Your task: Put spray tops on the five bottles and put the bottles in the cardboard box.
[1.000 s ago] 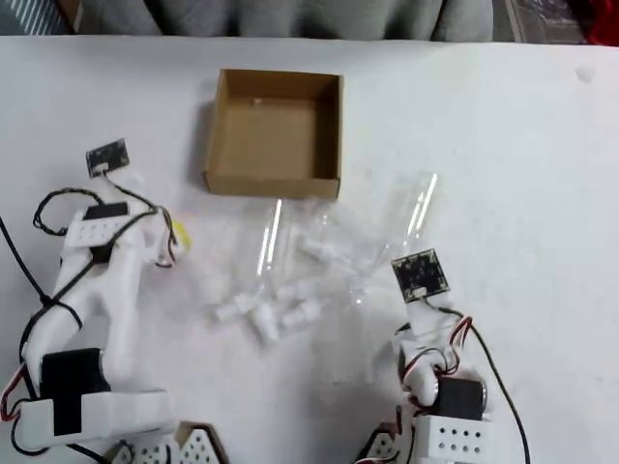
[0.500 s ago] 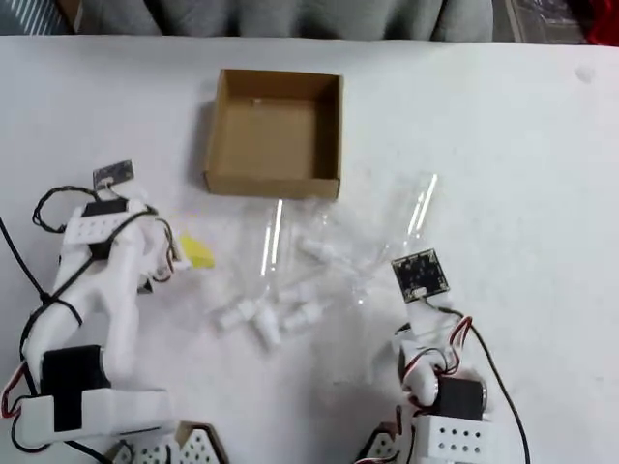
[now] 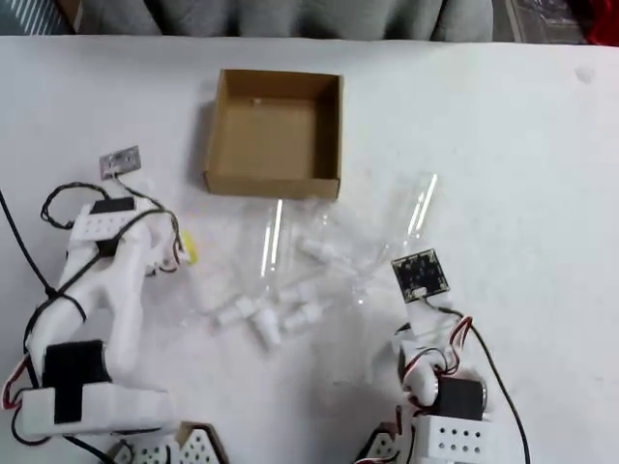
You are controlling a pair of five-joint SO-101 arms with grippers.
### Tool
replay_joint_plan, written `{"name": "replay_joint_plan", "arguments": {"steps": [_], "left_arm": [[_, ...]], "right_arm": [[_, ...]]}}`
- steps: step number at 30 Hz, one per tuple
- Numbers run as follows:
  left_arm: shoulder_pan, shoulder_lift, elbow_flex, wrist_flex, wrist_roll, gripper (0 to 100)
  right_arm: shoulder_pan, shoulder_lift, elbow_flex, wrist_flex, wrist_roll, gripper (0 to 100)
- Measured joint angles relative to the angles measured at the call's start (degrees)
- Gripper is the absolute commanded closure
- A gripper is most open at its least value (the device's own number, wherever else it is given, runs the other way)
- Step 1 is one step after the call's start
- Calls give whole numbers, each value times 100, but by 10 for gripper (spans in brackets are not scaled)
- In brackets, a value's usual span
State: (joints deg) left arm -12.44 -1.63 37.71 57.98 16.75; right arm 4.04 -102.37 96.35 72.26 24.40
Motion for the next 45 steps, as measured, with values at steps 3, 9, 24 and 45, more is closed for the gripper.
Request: {"name": "replay_joint_plan", "arguments": {"steps": [3,9,24,45], "left_arm": [[9,299,-369,18,-527,968],[0,730,-1011,501,-2479,936],[0,782,-1037,615,-2593,722],[-18,809,-1301,923,-2593,754]], "right_arm": [[0,0,0,0,0,981],[0,0,0,0,0,981],[0,0,0,0,0,981],[0,0,0,0,0,981]]}}
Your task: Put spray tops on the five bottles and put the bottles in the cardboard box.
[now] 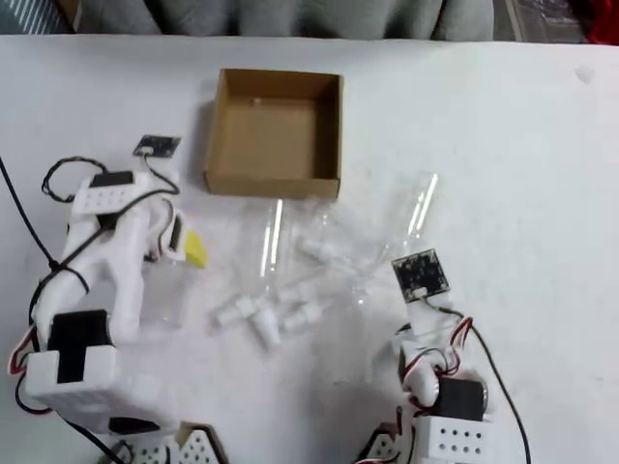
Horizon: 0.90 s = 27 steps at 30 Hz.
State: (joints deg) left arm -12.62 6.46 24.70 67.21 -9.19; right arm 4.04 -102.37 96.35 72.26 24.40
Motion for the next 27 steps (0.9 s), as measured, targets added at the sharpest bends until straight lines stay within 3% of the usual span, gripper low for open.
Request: {"name": "replay_joint_plan", "arguments": {"steps": [6,27], "left_arm": [[9,53,62,-185,0,949],[132,53,62,-334,0,976]], "right_arm": [[0,0,0,0,0,981],[53,-9,-334,-334,0,977]]}}
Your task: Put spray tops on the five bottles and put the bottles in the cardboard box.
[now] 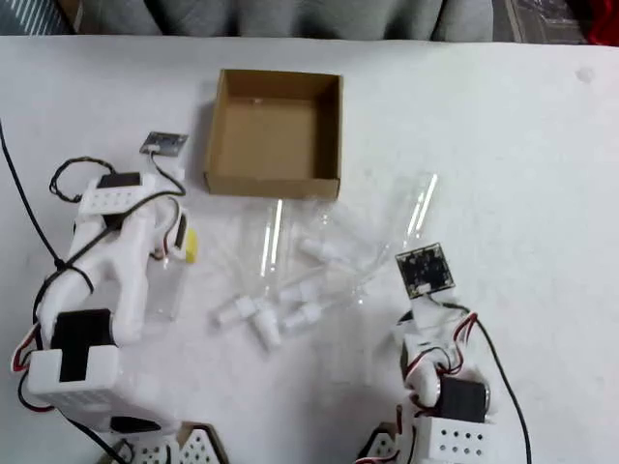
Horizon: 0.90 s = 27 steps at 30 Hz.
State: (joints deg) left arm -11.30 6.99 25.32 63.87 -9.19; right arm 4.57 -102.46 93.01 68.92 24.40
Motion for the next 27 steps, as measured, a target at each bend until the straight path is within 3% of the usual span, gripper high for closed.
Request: {"name": "replay_joint_plan", "arguments": {"steps": [7,14,27], "left_arm": [[-53,0,0,0,0,976],[-229,-9,0,0,0,976],[-229,-9,-9,0,0,976]], "right_arm": [[-9,9,-466,-862,932,977],[-1275,35,-1530,-598,1213,978],[-3305,3481,-3446,-536,1626,977]]}}
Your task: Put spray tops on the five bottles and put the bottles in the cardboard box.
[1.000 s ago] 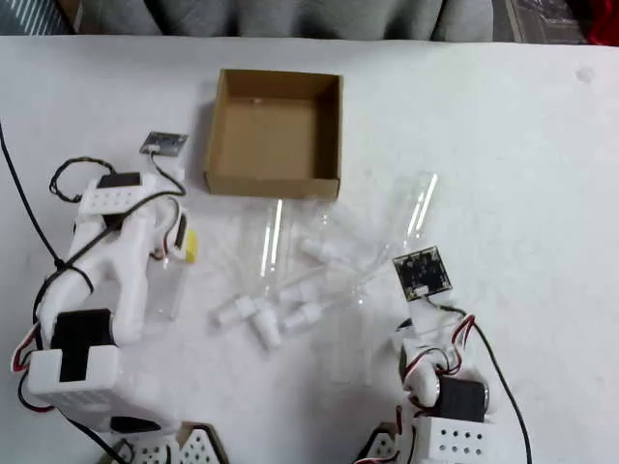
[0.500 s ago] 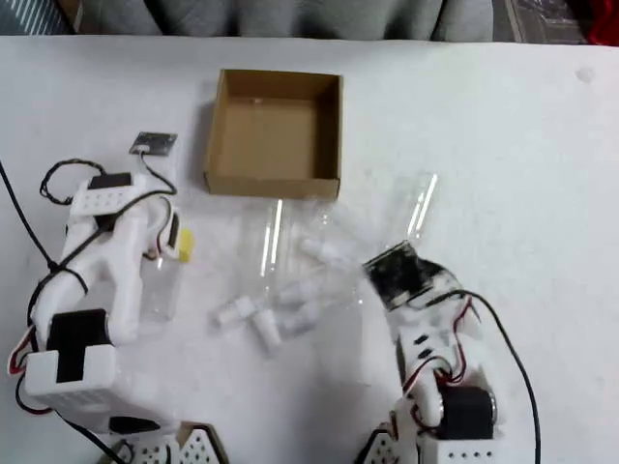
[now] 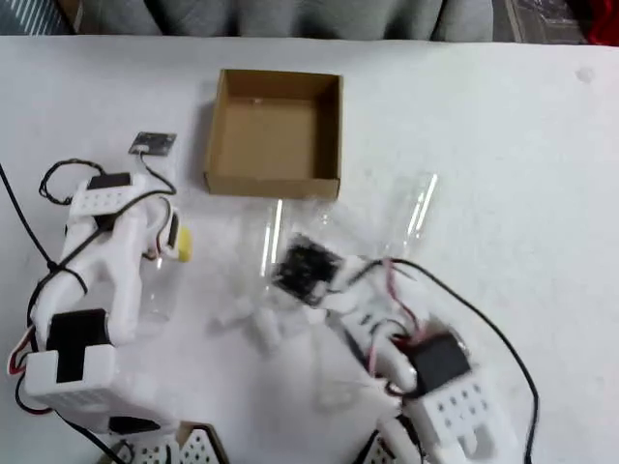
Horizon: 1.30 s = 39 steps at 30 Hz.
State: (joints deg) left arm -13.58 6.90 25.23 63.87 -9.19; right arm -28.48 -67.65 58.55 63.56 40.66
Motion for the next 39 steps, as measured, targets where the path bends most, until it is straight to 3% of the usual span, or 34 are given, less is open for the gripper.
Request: {"name": "replay_joint_plan", "arguments": {"steps": [4,10,19,39], "left_arm": [[-220,0,0,-97,0,976],[-642,0,-18,-246,589,976],[-835,0,-44,-360,703,976],[-844,9,-53,-431,721,976]], "right_arm": [[-695,835,-325,0,18,951],[-1653,1741,-440,-9,949,767],[-2171,3200,-695,-756,1336,855],[-2541,7015,-2541,-1697,1336,815]]}}
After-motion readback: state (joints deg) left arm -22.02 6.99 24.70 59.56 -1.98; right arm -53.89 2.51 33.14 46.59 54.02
